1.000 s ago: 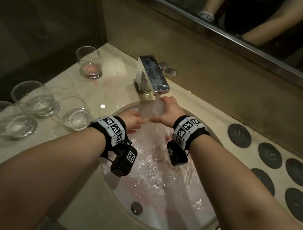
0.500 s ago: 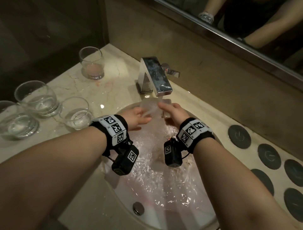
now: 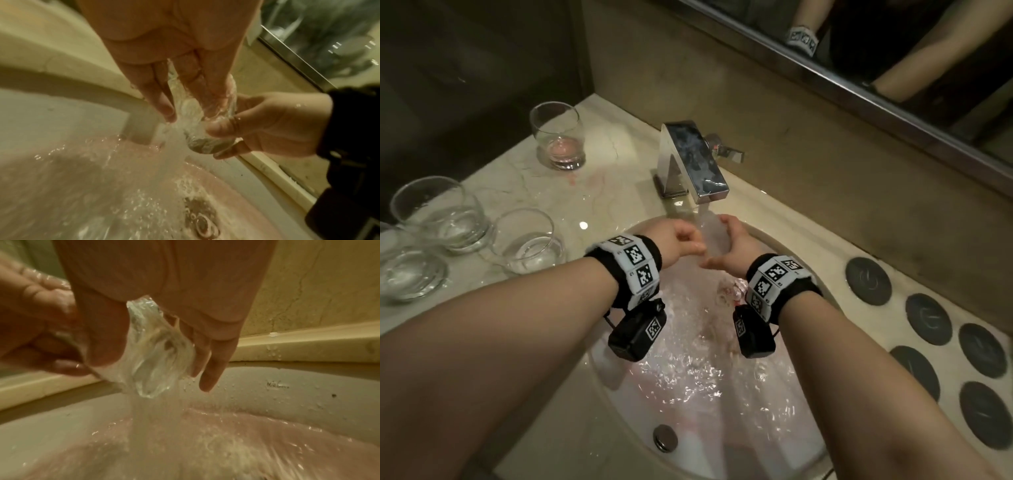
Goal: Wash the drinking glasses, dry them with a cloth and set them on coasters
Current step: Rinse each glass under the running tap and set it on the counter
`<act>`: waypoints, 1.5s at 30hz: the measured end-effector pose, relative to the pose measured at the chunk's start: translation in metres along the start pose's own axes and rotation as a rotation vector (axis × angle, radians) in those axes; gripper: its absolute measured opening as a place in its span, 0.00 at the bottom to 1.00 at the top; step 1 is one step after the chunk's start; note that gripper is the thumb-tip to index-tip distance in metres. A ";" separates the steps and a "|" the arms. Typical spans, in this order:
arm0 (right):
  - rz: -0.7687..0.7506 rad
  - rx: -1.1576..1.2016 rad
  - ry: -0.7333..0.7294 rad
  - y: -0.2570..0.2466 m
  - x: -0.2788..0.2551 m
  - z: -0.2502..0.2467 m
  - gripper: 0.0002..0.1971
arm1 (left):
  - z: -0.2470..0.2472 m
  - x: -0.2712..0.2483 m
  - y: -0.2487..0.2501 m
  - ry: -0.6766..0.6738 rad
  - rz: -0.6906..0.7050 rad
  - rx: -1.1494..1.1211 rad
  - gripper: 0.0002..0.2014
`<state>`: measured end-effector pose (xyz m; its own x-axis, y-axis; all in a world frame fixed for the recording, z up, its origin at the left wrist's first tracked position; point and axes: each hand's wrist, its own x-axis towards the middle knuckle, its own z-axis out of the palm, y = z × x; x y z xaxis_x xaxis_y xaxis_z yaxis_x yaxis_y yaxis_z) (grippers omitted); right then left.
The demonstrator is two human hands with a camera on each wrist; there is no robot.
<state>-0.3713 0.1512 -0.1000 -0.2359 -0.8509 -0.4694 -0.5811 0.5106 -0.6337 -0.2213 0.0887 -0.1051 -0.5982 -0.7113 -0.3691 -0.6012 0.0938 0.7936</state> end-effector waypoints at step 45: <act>0.102 -0.524 0.240 -0.049 -0.101 -0.004 0.43 | -0.038 -0.083 0.025 -0.078 0.188 0.313 0.12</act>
<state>-0.3216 0.2119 -0.0188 -0.4451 -0.8362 -0.3203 -0.8397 0.5140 -0.1753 -0.1669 0.1231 -0.0361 -0.7447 -0.6072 -0.2769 -0.6031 0.4348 0.6687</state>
